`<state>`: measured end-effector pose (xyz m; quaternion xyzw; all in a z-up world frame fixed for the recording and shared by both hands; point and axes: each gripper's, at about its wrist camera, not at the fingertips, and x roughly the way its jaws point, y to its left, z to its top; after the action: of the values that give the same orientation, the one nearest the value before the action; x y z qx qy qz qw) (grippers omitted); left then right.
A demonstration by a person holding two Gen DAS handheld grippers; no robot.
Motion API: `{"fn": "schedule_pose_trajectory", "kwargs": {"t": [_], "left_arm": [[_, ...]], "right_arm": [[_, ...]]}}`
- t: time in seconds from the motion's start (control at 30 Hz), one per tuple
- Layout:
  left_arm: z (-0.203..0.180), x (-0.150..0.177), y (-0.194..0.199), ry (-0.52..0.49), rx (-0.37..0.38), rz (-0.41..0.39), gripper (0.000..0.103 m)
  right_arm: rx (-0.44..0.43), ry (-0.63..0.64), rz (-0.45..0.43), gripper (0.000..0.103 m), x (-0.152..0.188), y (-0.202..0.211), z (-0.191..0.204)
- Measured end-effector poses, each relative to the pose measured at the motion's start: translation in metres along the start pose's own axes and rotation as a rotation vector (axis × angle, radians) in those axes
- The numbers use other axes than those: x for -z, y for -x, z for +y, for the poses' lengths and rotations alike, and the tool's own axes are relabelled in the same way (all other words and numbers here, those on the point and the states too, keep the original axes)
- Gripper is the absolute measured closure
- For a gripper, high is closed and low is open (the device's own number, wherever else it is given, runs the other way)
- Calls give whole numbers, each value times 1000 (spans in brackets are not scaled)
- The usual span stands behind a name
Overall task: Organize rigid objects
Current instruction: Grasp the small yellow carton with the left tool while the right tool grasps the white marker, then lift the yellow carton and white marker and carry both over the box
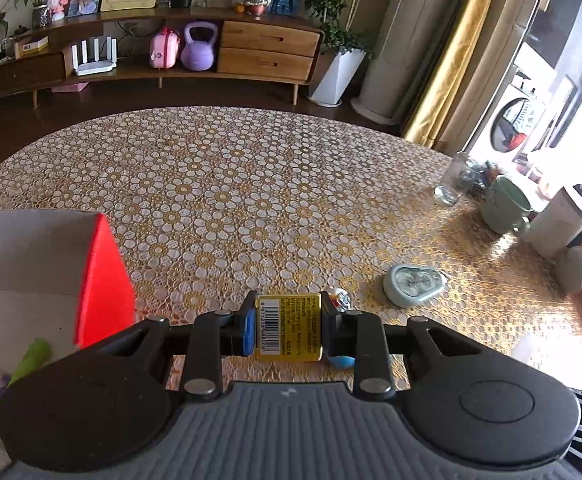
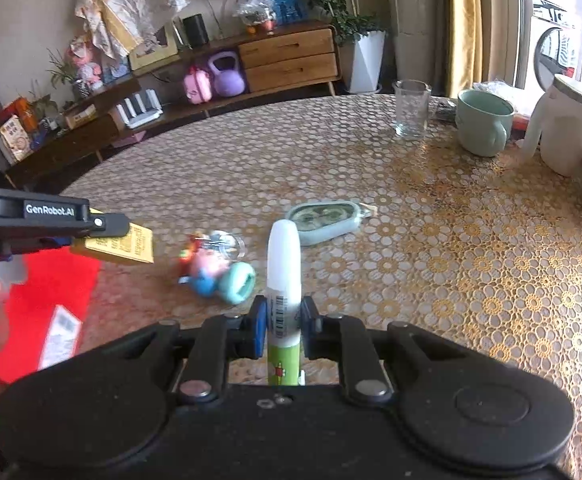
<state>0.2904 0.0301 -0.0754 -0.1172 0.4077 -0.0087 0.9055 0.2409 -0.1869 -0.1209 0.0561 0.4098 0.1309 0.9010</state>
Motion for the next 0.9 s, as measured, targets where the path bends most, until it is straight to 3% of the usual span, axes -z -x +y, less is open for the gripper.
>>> {"fn": "schedule_pose_trajectory", "kwargs": {"t": [0.47, 0.9], "left_arm": [[40, 4, 83, -6, 50, -50, 74], [119, 0, 137, 27, -13, -120, 74]], "right_arm": [[-152, 83, -34, 87, -16, 43, 76], [-261, 187, -58, 87, -36, 50, 173]]}}
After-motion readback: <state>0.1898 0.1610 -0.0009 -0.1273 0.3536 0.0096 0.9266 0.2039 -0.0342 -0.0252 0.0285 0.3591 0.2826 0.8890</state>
